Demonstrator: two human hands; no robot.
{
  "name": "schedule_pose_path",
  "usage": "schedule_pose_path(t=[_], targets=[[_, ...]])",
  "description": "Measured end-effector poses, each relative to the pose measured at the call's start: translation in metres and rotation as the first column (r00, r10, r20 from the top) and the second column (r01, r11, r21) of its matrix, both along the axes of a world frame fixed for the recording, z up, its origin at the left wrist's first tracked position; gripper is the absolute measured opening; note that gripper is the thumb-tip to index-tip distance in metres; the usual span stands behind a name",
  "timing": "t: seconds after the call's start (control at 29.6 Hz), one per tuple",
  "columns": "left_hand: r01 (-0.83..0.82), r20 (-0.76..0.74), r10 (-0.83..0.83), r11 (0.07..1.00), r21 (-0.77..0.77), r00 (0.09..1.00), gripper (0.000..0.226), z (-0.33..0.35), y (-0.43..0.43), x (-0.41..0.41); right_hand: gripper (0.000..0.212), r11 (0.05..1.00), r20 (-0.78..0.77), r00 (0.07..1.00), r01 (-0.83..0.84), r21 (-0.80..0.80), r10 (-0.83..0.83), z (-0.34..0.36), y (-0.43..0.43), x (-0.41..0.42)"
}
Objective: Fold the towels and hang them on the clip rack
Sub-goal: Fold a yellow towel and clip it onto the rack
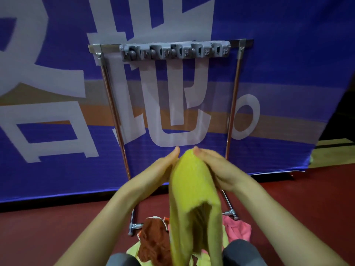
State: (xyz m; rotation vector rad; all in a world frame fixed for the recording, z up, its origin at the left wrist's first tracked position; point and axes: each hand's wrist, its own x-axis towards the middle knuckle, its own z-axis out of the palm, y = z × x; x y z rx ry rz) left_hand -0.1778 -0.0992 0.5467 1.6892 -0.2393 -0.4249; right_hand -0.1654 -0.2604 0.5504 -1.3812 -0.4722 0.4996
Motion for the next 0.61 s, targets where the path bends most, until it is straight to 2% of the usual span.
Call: schedule_pose_path(t=[0.1, 0.2, 0.3, 0.47, 0.61], targets=[[-0.011, 0.007, 0.012, 0.994, -0.112, 1.0, 0.049, 0.015, -0.005, 0.002, 0.031, 0.997, 0.003, 0.997, 0.078, 0.0, -0.078, 0.009, -0.003, 0.008], [-0.005, 0.007, 0.006, 0.988, -0.155, 1.0, 0.056, 0.035, -0.007, 0.004, 0.04, 0.991, 0.019, 0.991, 0.133, -0.033, -0.132, 0.013, -0.006, 0.014], [-0.016, 0.02, 0.02, 0.989, -0.15, 1.0, 0.058, 0.054, -0.006, 0.008, 0.032, 0.981, 0.011, 0.982, 0.188, -0.044, -0.188, 0.022, -0.002, 0.019], [-0.123, 0.008, 0.131, 0.95, -0.287, 0.991, 0.054, 0.078, 0.001, 0.024, 0.038, 0.988, 0.014, 0.989, 0.148, -0.047, -0.147, 0.048, 0.006, 0.03], [-0.145, 0.01, 0.155, 0.942, -0.302, 0.988, 0.056, 0.085, 0.009, 0.038, 0.031, 0.991, 0.04, 0.991, 0.127, -0.044, -0.125, 0.055, 0.015, 0.043]])
